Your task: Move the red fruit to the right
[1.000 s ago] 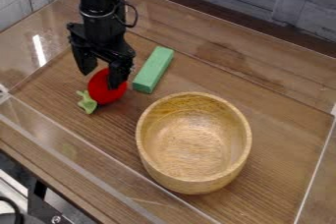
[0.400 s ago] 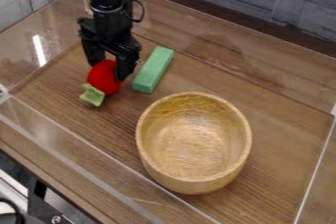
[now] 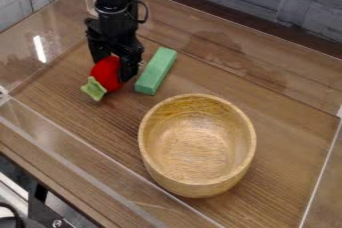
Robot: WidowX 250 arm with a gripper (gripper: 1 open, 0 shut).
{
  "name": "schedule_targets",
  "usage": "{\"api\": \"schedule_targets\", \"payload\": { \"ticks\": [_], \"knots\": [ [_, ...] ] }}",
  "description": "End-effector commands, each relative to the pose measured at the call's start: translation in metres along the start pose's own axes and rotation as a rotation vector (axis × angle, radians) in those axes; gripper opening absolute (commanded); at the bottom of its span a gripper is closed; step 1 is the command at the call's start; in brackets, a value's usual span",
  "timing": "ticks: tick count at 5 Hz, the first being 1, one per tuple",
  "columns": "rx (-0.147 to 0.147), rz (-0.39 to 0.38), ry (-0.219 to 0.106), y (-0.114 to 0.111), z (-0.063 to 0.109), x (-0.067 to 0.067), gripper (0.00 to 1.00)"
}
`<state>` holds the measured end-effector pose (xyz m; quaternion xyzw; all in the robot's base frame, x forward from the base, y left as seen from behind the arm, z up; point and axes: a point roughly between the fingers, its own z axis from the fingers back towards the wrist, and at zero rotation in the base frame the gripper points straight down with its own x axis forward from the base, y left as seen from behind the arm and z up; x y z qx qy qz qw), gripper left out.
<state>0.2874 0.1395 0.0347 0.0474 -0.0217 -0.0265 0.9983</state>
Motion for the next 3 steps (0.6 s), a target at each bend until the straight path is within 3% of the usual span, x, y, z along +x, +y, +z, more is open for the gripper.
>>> {"api": "schedule_targets", "payload": {
  "ticks": [1,2,3],
  "knots": [
    [0.017,0.006,-0.044,0.016,0.011,0.012,1.00],
    [0.008,0.006,-0.042,0.022,0.009,0.015,0.00],
    [0.012,-0.014,-0.078,0.004,0.034,0.021,0.00]
  ]
}}
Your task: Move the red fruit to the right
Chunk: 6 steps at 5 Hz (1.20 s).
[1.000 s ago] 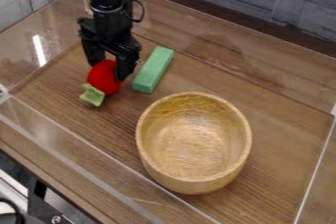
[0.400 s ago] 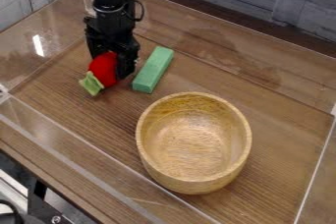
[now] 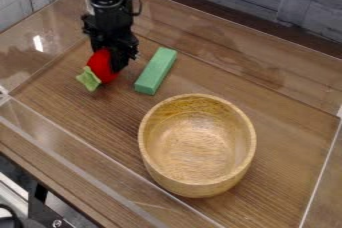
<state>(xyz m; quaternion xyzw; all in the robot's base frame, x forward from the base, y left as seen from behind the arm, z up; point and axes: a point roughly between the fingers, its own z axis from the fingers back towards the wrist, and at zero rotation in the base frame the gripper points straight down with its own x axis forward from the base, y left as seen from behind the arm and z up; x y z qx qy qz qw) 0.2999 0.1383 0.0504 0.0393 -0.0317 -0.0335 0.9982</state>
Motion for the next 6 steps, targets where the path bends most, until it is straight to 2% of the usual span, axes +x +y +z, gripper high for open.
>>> {"api": "schedule_targets", "payload": {
  "ticks": [1,2,3,4,5,6],
  "knots": [
    [0.033,0.008,-0.095,-0.018,0.041,0.021,0.00],
    [0.016,-0.052,-0.137,-0.059,0.055,0.046,0.00],
    [-0.014,-0.166,-0.165,-0.104,0.052,0.074,0.00],
    [-0.044,-0.251,-0.178,-0.151,0.040,0.090,0.00],
    [-0.073,-0.328,-0.182,-0.180,0.035,0.092,0.00],
    [-0.088,-0.372,-0.193,-0.190,0.032,0.092,0.00]
  ]
}}
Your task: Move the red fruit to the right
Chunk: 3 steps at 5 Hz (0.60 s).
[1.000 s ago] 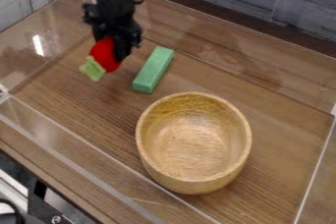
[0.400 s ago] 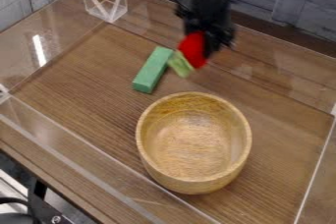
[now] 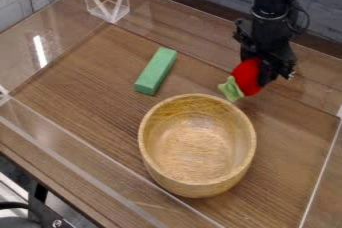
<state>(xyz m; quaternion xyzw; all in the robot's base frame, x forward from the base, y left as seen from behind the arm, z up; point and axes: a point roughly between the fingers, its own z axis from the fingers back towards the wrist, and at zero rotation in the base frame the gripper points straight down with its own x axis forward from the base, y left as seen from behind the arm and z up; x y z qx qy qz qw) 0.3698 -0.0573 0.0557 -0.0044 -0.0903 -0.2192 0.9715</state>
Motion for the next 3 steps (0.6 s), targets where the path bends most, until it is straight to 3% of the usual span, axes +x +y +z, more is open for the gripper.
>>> {"api": "schedule_targets", "payload": {
  "ticks": [1,3],
  "knots": [
    [0.012,-0.015,-0.051,0.0077,0.0116,0.0039,0.00],
    [0.010,-0.003,-0.044,0.0155,0.0108,-0.0030,0.00]
  ]
}}
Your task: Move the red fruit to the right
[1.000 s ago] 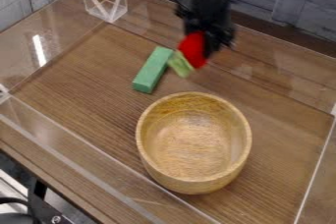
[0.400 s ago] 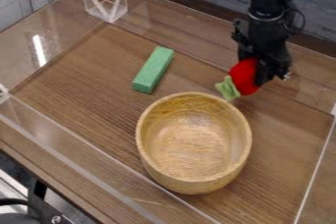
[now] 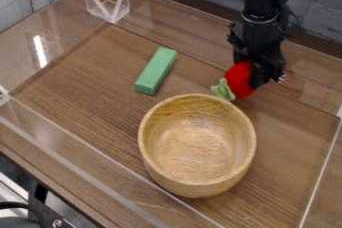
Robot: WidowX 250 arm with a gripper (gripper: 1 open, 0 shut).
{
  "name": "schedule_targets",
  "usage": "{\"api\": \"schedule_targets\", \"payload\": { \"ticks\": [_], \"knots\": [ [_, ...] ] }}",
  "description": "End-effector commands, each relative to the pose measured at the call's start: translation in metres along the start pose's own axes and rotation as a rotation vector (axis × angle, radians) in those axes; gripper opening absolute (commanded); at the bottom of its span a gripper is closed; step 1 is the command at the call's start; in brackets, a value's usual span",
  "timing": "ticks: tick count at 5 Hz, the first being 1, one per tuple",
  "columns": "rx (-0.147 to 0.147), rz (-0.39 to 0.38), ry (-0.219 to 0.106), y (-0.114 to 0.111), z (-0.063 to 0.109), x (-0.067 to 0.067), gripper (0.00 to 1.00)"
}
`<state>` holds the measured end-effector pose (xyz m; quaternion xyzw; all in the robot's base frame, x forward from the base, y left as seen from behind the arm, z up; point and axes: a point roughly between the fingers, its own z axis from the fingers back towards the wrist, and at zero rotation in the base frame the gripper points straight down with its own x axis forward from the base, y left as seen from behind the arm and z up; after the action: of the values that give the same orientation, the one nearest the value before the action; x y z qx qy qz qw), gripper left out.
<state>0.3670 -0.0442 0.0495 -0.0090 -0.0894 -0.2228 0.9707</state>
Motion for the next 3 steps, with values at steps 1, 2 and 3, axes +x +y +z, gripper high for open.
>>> {"api": "schedule_targets", "payload": {
  "ticks": [1,2,3],
  "knots": [
    [0.021,0.018,-0.044,0.005,0.019,0.007,0.00],
    [0.022,0.032,-0.044,0.006,0.022,0.010,0.00],
    [0.021,0.037,-0.046,0.000,0.023,0.017,0.00]
  ]
}}
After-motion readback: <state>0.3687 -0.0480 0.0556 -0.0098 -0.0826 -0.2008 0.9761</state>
